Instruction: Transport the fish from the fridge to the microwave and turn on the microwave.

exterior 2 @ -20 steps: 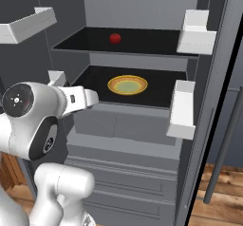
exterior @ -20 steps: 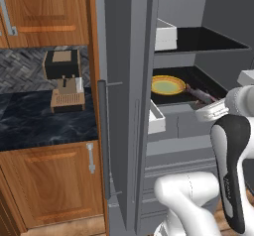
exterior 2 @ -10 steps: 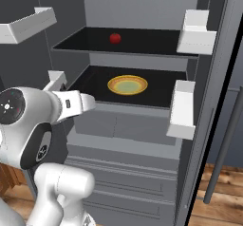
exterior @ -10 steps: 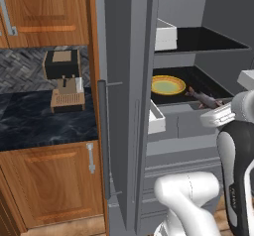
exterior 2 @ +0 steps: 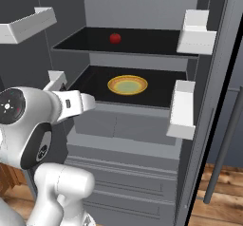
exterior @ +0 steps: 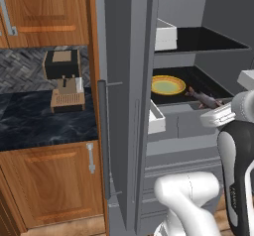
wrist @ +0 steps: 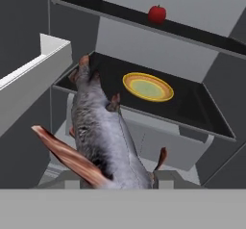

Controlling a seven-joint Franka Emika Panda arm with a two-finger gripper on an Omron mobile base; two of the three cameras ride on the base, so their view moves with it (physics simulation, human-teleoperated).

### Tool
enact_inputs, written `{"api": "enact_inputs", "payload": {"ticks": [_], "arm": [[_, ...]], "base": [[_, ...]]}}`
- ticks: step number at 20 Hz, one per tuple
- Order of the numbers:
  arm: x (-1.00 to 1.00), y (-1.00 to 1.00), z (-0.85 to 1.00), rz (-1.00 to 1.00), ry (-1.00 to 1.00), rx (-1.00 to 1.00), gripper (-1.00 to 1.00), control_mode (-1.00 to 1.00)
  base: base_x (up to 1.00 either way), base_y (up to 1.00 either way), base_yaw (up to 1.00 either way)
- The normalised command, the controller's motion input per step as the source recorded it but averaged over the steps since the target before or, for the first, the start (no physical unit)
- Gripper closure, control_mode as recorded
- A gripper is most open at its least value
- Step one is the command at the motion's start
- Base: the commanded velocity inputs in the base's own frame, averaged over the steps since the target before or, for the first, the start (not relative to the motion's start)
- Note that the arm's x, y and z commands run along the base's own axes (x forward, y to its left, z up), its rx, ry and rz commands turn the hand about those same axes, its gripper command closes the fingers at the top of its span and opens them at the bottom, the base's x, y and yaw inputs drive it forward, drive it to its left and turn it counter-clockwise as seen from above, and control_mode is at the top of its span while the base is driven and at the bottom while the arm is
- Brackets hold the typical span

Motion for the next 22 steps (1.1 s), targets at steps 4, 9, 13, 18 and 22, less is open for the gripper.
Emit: {"api": "enact_inputs", "payload": {"ticks": [4, 9, 13, 18, 22], "arm": [[0.00, 0.00, 0.00, 0.00, 0.00, 0.00, 1.00, 1.00], [0.00, 0.00, 0.00, 0.00, 0.00, 0.00, 1.00, 1.00], [0.00, 0.00, 0.00, 0.00, 0.00, 0.00, 1.00, 1.00], [0.00, 0.00, 0.00, 0.00, 0.00, 0.00, 1.00, 1.00], [0.00, 0.00, 0.00, 0.00, 0.00, 0.00, 1.00, 1.00]], "base": [[-0.28, 0.00, 0.00], [-0.53, 0.00, 0.00], [-0.54, 0.00, 0.00], [-0.52, 0.00, 0.00], [-0.45, 0.00, 0.00]]}}
